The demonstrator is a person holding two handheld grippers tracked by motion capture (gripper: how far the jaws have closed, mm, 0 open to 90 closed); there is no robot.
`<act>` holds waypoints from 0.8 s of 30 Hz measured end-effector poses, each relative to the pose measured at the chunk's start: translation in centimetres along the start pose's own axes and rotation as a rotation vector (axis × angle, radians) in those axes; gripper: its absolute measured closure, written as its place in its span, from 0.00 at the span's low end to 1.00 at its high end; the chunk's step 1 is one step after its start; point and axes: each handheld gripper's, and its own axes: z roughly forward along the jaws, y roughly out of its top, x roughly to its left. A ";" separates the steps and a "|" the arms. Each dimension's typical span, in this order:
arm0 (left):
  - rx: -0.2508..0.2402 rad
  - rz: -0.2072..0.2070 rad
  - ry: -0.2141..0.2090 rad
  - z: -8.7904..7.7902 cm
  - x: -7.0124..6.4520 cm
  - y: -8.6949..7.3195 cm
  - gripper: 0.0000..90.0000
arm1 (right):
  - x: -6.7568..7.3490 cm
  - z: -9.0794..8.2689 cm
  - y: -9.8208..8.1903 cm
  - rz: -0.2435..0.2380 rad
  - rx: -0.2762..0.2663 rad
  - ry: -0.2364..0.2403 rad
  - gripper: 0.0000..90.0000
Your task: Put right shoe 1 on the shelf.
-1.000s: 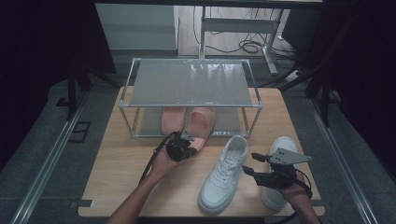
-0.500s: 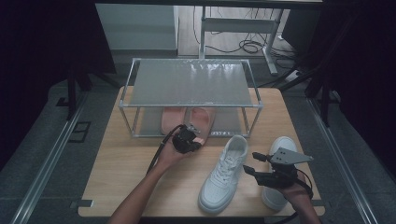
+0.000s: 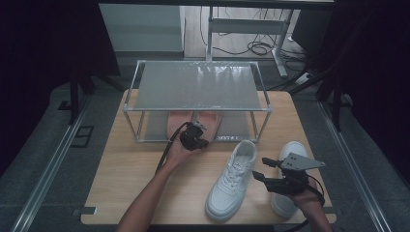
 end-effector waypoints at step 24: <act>-0.013 -0.087 0.014 0.7 1.7 0.6 1.00 | 0.0 -0.1 0.0 -0.001 -0.003 -0.002 0.44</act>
